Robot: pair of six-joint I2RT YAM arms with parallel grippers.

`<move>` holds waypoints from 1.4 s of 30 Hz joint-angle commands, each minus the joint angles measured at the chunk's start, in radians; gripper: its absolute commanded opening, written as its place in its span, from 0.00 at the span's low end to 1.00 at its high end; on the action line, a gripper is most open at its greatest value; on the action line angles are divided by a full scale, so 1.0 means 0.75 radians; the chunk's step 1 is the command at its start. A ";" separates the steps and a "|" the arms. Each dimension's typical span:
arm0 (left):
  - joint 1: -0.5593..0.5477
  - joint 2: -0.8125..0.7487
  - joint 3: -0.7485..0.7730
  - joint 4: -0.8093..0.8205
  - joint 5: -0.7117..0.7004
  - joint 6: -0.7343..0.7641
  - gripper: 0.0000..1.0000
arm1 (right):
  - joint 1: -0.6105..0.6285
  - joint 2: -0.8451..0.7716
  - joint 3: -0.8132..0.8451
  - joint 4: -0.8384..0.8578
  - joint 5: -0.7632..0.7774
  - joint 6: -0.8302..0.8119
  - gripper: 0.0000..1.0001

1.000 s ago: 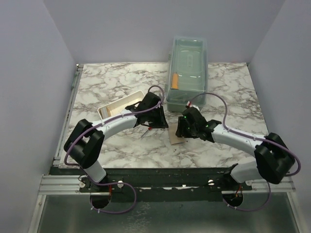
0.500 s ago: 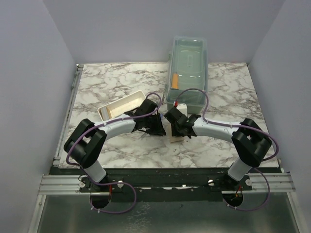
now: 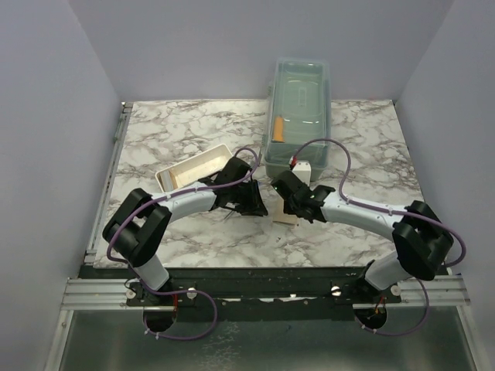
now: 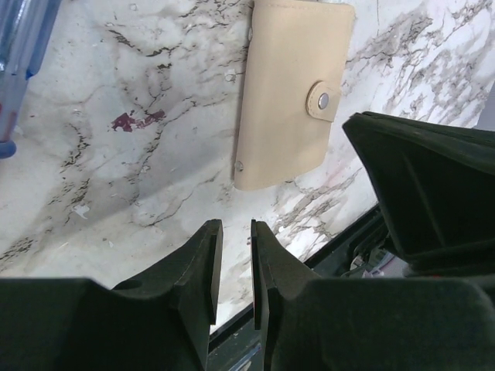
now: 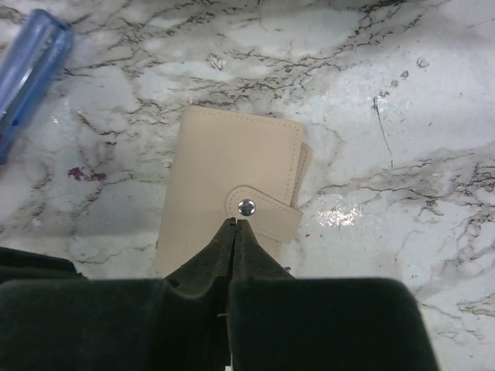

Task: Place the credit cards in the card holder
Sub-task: Close the card holder at the center of the board, then reset both arms

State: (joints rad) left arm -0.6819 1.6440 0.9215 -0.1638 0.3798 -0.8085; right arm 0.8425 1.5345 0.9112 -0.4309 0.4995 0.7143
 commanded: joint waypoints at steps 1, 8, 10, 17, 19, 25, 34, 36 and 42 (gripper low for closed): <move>0.002 0.022 0.001 0.048 0.083 -0.017 0.27 | -0.008 -0.089 -0.033 0.045 0.020 0.039 0.00; -0.012 0.021 0.011 0.063 0.105 -0.031 0.27 | -0.074 -0.128 -0.127 0.155 -0.071 0.037 0.06; -0.014 0.014 0.009 0.066 0.109 -0.034 0.27 | -0.101 -0.114 -0.160 0.207 -0.112 0.032 0.06; -0.014 -0.071 -0.010 0.075 0.087 -0.031 0.31 | -0.137 -0.028 -0.272 0.389 -0.309 0.044 0.09; -0.015 -0.088 -0.007 0.074 0.084 -0.026 0.31 | -0.136 -0.016 -0.286 0.428 -0.427 0.035 0.10; -0.013 -0.177 -0.001 0.073 0.041 -0.004 0.35 | -0.135 -0.215 -0.333 0.421 -0.643 -0.001 0.23; -0.009 -0.447 0.091 0.069 -0.138 0.102 0.61 | -0.137 -0.641 -0.134 0.077 -0.445 -0.125 0.57; -0.009 -0.499 0.113 0.069 -0.174 0.130 0.65 | -0.136 -0.672 -0.057 -0.006 -0.404 -0.154 0.60; -0.008 -0.650 0.203 0.064 -0.299 0.248 0.78 | -0.136 -0.775 0.182 -0.164 -0.314 -0.284 0.69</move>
State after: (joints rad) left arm -0.6891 1.2282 1.0134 -0.1257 0.2607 -0.7139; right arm 0.7395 1.0000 0.9463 -0.4171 0.1841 0.5900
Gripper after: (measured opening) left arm 0.728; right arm 0.671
